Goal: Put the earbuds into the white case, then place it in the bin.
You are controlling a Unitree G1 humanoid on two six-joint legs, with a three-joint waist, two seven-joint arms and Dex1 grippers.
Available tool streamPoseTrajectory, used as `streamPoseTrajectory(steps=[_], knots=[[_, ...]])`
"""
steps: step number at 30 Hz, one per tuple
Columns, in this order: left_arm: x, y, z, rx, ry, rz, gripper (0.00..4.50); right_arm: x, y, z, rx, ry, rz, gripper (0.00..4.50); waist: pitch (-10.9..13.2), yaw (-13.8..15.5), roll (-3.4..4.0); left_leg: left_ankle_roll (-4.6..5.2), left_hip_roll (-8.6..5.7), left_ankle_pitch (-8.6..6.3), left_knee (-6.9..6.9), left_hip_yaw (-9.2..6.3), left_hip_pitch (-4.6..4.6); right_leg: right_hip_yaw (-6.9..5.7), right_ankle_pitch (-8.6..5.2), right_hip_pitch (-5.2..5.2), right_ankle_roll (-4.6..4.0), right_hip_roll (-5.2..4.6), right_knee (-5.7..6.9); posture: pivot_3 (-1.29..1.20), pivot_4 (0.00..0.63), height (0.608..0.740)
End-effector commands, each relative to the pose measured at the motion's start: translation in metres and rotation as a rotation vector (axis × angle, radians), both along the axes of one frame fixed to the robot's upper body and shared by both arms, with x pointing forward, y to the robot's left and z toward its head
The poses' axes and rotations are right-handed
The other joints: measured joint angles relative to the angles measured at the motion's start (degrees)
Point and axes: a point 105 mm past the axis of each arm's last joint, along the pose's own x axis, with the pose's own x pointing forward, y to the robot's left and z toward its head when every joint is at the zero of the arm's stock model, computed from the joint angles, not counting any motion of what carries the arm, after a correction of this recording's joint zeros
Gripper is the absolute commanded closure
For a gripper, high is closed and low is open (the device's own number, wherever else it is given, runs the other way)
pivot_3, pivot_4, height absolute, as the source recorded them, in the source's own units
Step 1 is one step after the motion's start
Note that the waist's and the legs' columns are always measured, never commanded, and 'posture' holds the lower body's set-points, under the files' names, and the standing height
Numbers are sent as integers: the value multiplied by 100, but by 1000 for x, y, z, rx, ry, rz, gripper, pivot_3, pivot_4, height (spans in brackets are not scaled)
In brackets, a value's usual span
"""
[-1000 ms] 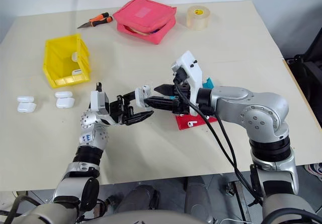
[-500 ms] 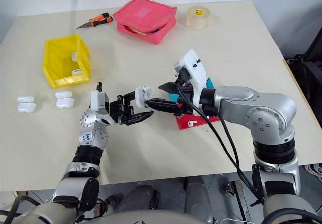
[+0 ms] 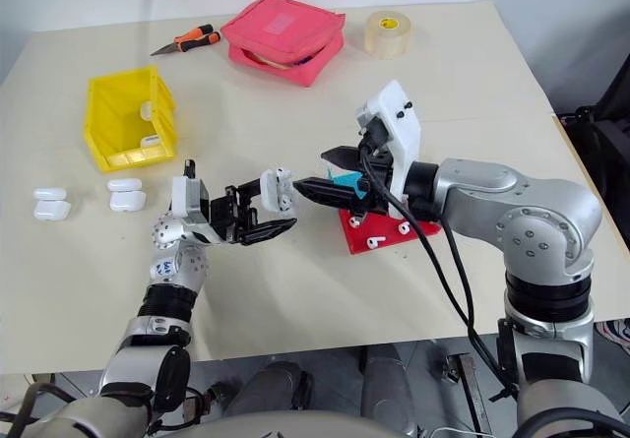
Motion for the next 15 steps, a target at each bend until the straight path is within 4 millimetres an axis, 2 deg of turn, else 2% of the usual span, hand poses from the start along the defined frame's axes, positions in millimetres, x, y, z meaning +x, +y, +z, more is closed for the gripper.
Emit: streamPoseTrajectory(steps=[1, 7, 15], knots=[[-2, 1, 7, 0, -28, -24, 1746, 14, -2, 9, 1, -62, -56, 710, 0, -2, 0, 0, 0, 0, -1, 1, 0, 1, 0, 0, 0, 0, 0, 0, 150, 740], [-2, -1, 10, -3, -28, -28, 1746, 25, 6, 7, 6, -69, -64, 710, 0, -5, 0, 0, 1, 0, -2, 1, -1, 0, 0, -2, 0, 1, -1, 0, 150, 740], [-2, -2, 10, 4, -26, -32, 1746, 17, 17, 8, 21, -76, 0, 710, 0, -9, 0, 0, 0, 0, -1, 0, -1, -1, 0, -3, 0, 2, -1, 0, 150, 740]])
